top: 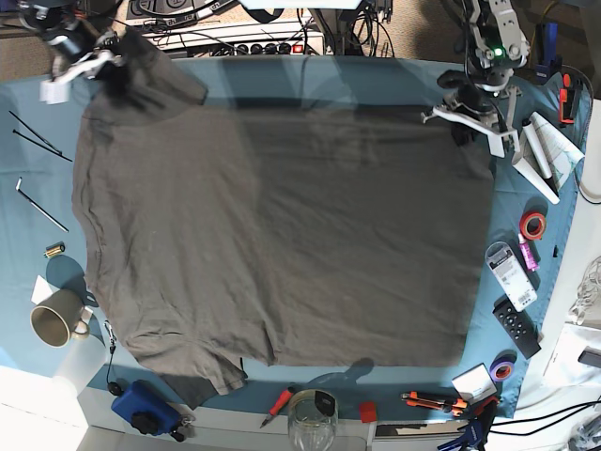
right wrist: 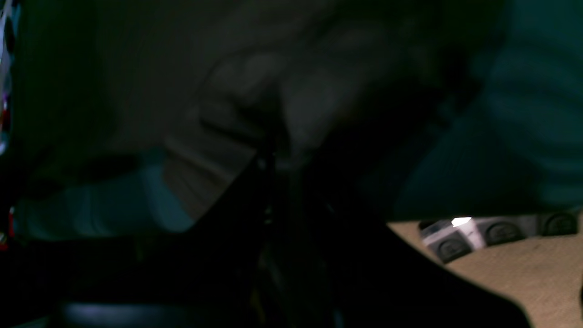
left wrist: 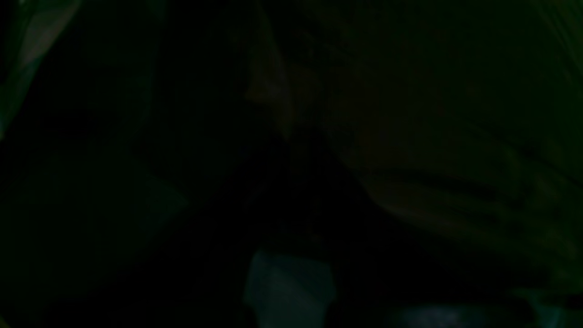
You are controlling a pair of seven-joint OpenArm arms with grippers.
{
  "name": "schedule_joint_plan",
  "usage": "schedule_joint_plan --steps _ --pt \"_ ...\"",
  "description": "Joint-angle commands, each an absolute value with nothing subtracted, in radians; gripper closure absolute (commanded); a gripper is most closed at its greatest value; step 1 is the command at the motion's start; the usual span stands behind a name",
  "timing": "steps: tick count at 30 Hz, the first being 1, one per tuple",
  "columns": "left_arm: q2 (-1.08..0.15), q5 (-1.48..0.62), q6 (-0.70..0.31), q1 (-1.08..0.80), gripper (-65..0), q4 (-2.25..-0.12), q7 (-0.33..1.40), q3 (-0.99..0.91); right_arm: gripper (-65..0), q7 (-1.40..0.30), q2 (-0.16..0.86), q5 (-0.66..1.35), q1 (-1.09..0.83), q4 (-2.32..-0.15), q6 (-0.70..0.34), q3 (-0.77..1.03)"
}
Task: Fold the T-shirt properly
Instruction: 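Pull both shoulder corners apart to stretch the shirt flat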
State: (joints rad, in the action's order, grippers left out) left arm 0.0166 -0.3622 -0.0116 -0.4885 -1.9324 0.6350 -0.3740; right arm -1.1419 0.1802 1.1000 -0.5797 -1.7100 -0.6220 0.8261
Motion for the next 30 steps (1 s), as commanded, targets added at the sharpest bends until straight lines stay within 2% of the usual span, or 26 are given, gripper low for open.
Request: schedule_joint_plan --steps 1,16,23,30 --pt "0.014 -0.358 -0.008 -0.494 0.0 -1.963 0.614 -0.376 0.0 -1.129 0.195 1.118 -0.602 -1.733 -0.624 0.846" --pt "0.014 -0.358 -0.007 -0.661 0.0 -2.111 0.614 -0.377 0.0 -1.180 0.193 1.274 -0.752 -1.754 -0.666 0.898" --pt "0.014 -0.358 -0.007 -0.718 0.0 -2.140 0.614 -0.377 0.0 -1.209 0.195 1.320 -0.756 -1.754 -0.666 1.026" --pt "0.014 -0.358 0.004 -0.714 0.0 -2.143 0.609 -0.376 0.0 -1.208 0.200 1.319 -0.730 -1.754 -0.666 1.034"
